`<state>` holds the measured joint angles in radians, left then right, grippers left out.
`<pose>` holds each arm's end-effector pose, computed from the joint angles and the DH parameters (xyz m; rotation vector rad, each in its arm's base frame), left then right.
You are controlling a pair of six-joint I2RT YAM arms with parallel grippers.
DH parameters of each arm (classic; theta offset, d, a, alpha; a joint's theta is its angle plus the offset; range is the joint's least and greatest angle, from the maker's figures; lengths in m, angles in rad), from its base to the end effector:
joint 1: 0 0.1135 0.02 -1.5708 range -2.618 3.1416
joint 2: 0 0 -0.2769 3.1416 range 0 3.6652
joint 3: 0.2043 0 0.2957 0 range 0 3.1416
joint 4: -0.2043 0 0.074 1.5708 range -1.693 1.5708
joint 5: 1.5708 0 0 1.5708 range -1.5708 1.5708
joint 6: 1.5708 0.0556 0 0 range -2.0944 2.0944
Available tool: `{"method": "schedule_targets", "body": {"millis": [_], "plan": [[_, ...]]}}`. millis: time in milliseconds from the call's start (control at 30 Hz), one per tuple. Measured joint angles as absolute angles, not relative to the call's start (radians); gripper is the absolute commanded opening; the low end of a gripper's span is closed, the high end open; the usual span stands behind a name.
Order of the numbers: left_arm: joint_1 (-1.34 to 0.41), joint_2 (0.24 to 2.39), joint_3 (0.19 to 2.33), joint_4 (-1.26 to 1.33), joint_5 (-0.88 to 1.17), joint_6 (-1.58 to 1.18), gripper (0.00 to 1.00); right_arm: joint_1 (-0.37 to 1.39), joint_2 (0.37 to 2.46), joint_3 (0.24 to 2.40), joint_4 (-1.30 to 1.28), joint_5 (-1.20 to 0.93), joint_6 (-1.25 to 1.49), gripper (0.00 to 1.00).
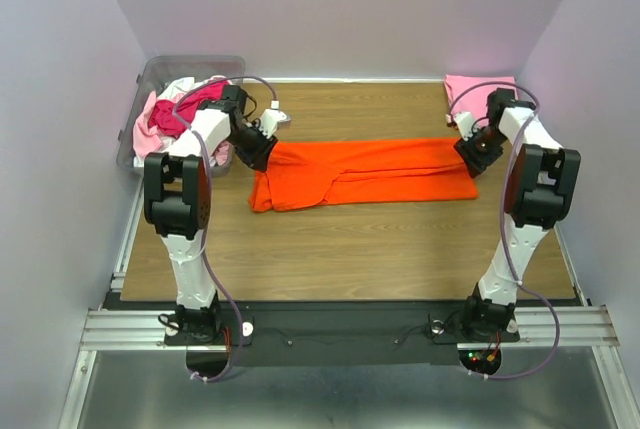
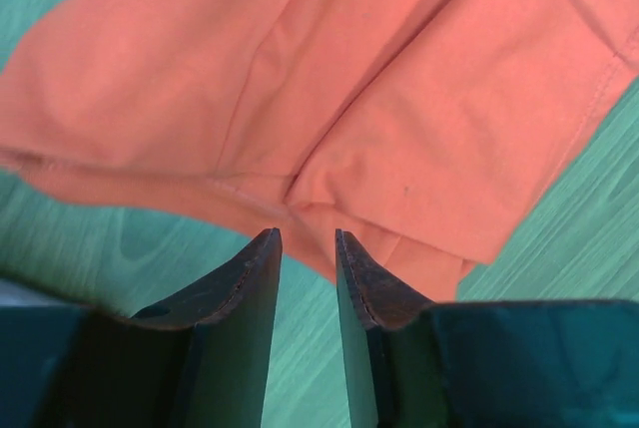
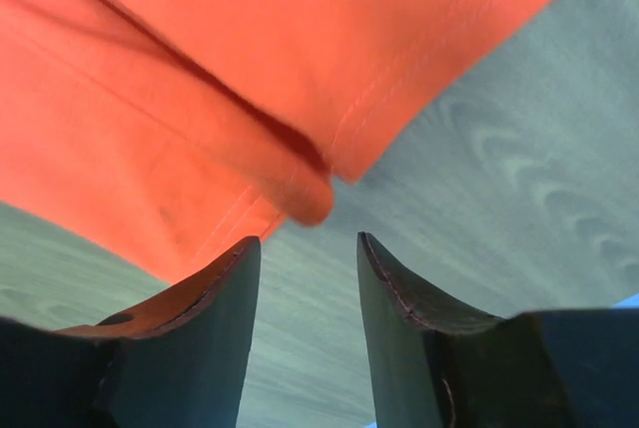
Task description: Fold and stack the t-shirts
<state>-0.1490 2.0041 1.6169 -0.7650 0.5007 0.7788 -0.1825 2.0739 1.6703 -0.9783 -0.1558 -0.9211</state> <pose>0.4677 -0.0972 0.1989 1.2691 2.2259 -0.4538 0.4614 -0.0764 0.1709 -1.0665 2.6960 0.0487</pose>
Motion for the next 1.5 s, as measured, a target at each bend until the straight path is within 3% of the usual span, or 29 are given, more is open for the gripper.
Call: {"method": "schedule_targets", "body": {"millis": [533,733,800,833,867,933,1067,1167,1233,1267,1300,1367,1500], "plan": [[-0.079,1.807,1.274,-0.694,0.526,0.705,0.41,-0.286,2.049,1.607,-1.106,-0.338,-0.656,0.47],[-0.079,1.807,1.203,-0.638,0.529,0.673,0.35,-0.282,2.054,1.564,-1.093,-0.357,-0.599,0.41],[-0.078,1.807,1.189,-0.620,0.533,0.664,0.25,-0.282,2.060,1.543,-1.081,-0.346,-0.590,0.33],[-0.078,1.807,1.185,-0.614,0.535,0.661,0.13,-0.282,2.064,1.533,-1.074,-0.338,-0.584,0.28],[-0.078,1.807,1.183,-0.610,0.537,0.657,0.07,-0.282,2.065,1.527,-1.070,-0.329,-0.579,0.15],[-0.078,1.807,1.173,-0.597,0.538,0.653,0.00,-0.282,2.064,1.521,-1.062,-0.309,-0.574,0.01],[-0.074,1.800,1.139,-0.585,0.547,0.661,0.00,-0.283,2.051,1.497,-1.039,-0.274,-0.571,0.00],[-0.065,1.765,1.111,-0.598,0.545,0.680,0.00,-0.285,2.025,1.465,-1.027,-0.249,-0.579,0.01],[-0.060,1.739,1.104,-0.625,0.544,0.693,0.16,-0.285,2.011,1.448,-1.026,-0.239,-0.584,0.21],[-0.058,1.729,1.104,-0.635,0.543,0.698,0.31,-0.285,2.006,1.441,-1.026,-0.234,-0.589,0.42],[-0.057,1.716,1.105,-0.646,0.542,0.706,0.36,-0.285,2.000,1.436,-1.027,-0.231,-0.590,0.47],[-0.057,1.690,1.114,-0.676,0.547,0.720,0.45,-0.285,1.990,1.435,-1.036,-0.228,-0.607,0.50],[-0.058,1.601,1.140,-0.746,0.590,0.753,0.47,-0.288,1.943,1.483,-1.094,-0.271,-0.611,0.50]]}}
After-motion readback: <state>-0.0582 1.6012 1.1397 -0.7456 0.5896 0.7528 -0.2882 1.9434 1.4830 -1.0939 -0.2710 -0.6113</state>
